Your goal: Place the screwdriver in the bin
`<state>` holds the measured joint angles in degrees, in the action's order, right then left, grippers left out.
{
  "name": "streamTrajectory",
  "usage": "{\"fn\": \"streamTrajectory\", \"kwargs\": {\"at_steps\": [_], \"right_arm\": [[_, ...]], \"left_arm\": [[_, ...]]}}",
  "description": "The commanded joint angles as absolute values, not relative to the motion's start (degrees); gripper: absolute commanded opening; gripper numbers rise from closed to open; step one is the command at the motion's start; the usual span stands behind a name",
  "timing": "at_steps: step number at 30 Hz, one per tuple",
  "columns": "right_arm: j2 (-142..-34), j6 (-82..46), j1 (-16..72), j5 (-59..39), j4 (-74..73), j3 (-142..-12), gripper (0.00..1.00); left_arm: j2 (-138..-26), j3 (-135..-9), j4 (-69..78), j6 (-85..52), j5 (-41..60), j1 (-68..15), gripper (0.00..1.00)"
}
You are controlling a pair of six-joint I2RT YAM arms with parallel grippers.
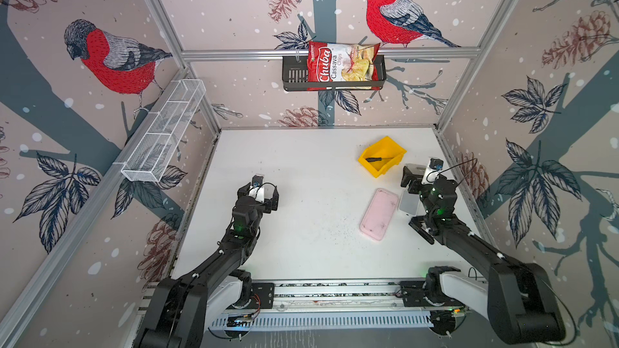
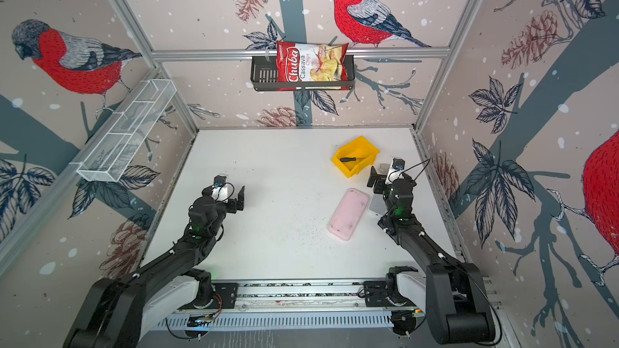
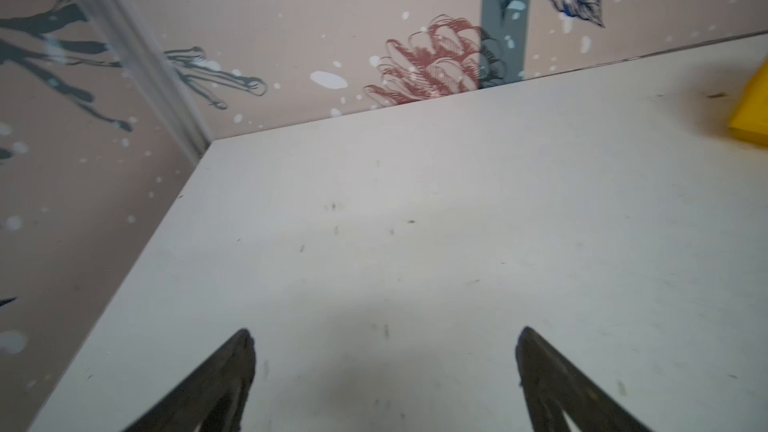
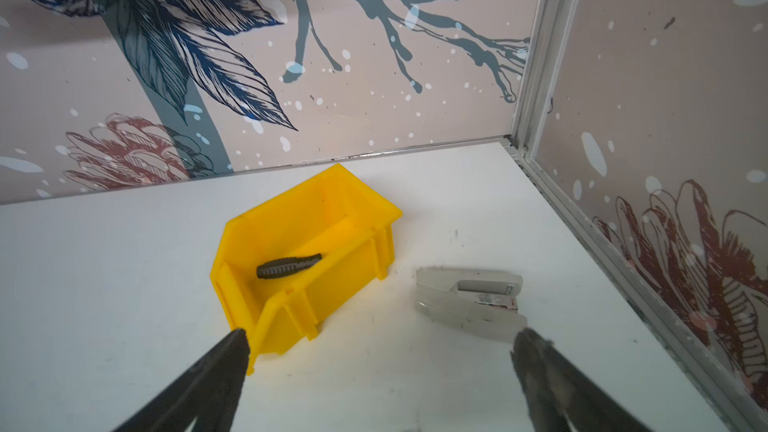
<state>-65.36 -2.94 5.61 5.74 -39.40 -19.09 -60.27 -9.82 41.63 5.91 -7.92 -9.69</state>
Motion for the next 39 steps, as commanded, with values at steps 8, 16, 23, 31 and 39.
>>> {"fn": "streamTrajectory", "kwargs": {"at_steps": [8, 16, 23, 31, 39], "right_arm": [[-74.1, -2.0, 2.3, 6.5, -57.0, -15.2, 1.0], [-81.5, -2.7, 0.0, 1.0, -70.0, -10.7, 1.0], [-85.6, -3.5, -0.7, 0.7, -68.4, -13.1, 0.99], [-85.8, -3.4, -0.7, 0.9, -68.8, -13.2, 1.0], [-85.7, -3.4, -0.6, 0.9, -68.6, -13.3, 1.0]], "left_arm": [[-76.5, -9.1, 70.1, 3.9, -10.9, -3.8, 0.98], [-87.5, -13.3, 74.0, 0.9, -6.2, -2.2, 0.99], [-89.2, -13.5, 74.2, -0.3, -6.3, -1.4, 0.98], [-89.2, -13.3, 74.9, -0.1, -6.2, -1.4, 0.98], [-89.3, -13.6, 74.6, -0.1, -6.2, -1.4, 0.98]]}}
